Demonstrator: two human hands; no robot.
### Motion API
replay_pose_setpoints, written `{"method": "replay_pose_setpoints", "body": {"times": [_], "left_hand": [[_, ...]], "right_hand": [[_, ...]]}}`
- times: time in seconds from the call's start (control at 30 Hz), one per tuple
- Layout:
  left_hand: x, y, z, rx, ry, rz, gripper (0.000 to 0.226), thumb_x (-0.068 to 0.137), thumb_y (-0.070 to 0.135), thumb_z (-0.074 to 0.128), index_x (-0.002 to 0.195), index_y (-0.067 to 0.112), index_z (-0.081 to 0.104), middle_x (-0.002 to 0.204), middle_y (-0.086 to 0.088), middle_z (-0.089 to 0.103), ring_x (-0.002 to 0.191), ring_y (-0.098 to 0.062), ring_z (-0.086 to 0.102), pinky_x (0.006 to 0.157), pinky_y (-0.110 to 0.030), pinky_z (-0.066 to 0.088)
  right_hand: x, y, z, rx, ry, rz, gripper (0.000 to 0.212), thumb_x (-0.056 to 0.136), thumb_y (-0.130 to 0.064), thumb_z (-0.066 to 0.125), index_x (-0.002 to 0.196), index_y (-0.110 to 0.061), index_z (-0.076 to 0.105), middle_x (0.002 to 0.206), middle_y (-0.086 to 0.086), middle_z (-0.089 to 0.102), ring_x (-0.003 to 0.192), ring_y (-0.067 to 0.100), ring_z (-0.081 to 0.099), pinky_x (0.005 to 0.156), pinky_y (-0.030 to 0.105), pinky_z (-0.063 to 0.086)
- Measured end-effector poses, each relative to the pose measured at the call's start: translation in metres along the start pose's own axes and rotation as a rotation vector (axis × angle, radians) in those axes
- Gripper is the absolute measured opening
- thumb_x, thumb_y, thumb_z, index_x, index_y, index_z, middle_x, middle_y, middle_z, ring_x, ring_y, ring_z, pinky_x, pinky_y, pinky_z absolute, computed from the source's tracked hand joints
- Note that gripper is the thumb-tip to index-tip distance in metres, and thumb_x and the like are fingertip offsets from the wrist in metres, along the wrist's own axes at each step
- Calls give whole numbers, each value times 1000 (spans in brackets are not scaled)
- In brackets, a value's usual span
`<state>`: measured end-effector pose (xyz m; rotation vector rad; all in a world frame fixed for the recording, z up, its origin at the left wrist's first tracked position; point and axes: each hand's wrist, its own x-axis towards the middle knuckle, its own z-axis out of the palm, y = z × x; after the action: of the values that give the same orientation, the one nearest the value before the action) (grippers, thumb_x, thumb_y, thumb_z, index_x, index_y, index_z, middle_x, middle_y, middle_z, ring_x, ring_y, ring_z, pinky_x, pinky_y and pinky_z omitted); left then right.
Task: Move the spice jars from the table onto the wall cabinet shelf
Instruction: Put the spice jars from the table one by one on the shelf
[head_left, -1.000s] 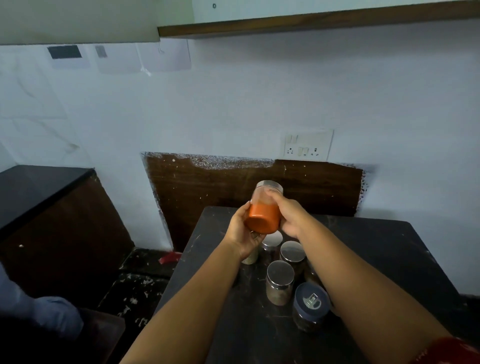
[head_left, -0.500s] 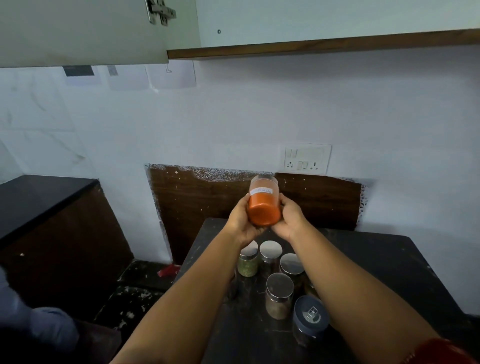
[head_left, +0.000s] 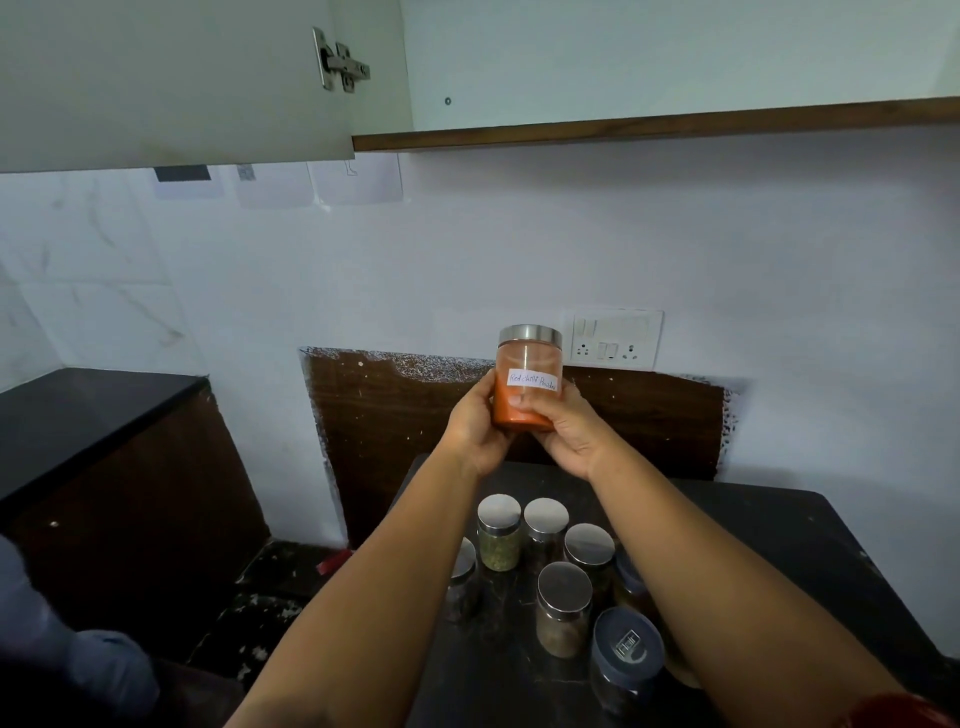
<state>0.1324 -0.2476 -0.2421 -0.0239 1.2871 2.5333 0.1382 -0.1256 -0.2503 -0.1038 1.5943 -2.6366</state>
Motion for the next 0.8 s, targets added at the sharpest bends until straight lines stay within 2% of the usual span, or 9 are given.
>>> {"method": "replay_pose_setpoints", "body": {"times": [0.13,0.27,0.37,0.43,0.47,0.53,0.63,0.73,0.8], "left_hand": [[1,15,5,-5,7,33,43,102,34,39,130,6,57,120,-19,64,106,-28,63,91,-36,52],[12,32,0,-47,-37,64,42,102,33,38,125,5,60,121,-22,65,114,-32,62,94,-40,52],[25,48,3,-5,-62,103,41,103,33,37,125,6,59,119,-22,66,114,-32,63,98,-43,51],[36,64,11,122,-66,169,46,103,37,33,128,7,57,118,-21,66,111,-31,64,90,-41,55],[41,75,16,202,-74,228,48,104,40,31,130,8,55,120,-20,65,110,-30,64,86,-40,56],[51,103,26,343,-102,402,50,105,42,26,132,9,51,125,-20,62,113,-30,63,92,-44,54],[60,166,45,496,-123,642,49,105,41,25,129,11,55,123,-15,63,115,-28,61,101,-47,48],[78,240,60,684,-82,822,37,104,33,35,128,18,59,125,-4,64,117,-19,58,101,-35,46],[95,279,61,985,54,1020,34,102,24,40,130,16,58,129,-3,59,119,-18,54,100,-28,41]], "right_hand": [[5,-9,14,-28,-1,-34,73,75,11,70,140,-2,39,134,26,54,123,37,55,100,45,48],[17,-17,23,-106,-13,-50,81,68,-1,80,139,-10,42,130,18,58,120,31,57,102,45,48],[32,-27,34,-264,74,-66,88,66,-14,85,139,-18,37,130,10,55,120,27,54,105,46,45],[46,-38,48,-362,163,-98,86,66,-23,86,135,-22,36,126,6,55,117,25,55,102,44,47],[54,-48,57,-399,207,-136,84,65,-26,87,132,-24,36,123,4,56,113,24,58,98,41,50],[72,-74,79,-458,256,-272,81,61,-28,88,124,-27,36,118,0,58,105,19,61,86,32,54],[97,-128,114,-645,241,-529,86,52,-42,89,118,-33,36,109,-9,55,98,10,58,70,17,48],[127,-187,148,-796,311,-778,94,41,-61,84,116,-29,39,106,-13,55,91,6,56,64,10,41],[148,-222,163,-840,384,-892,98,45,-64,83,123,-24,38,109,-10,53,92,8,53,67,12,39]]}}
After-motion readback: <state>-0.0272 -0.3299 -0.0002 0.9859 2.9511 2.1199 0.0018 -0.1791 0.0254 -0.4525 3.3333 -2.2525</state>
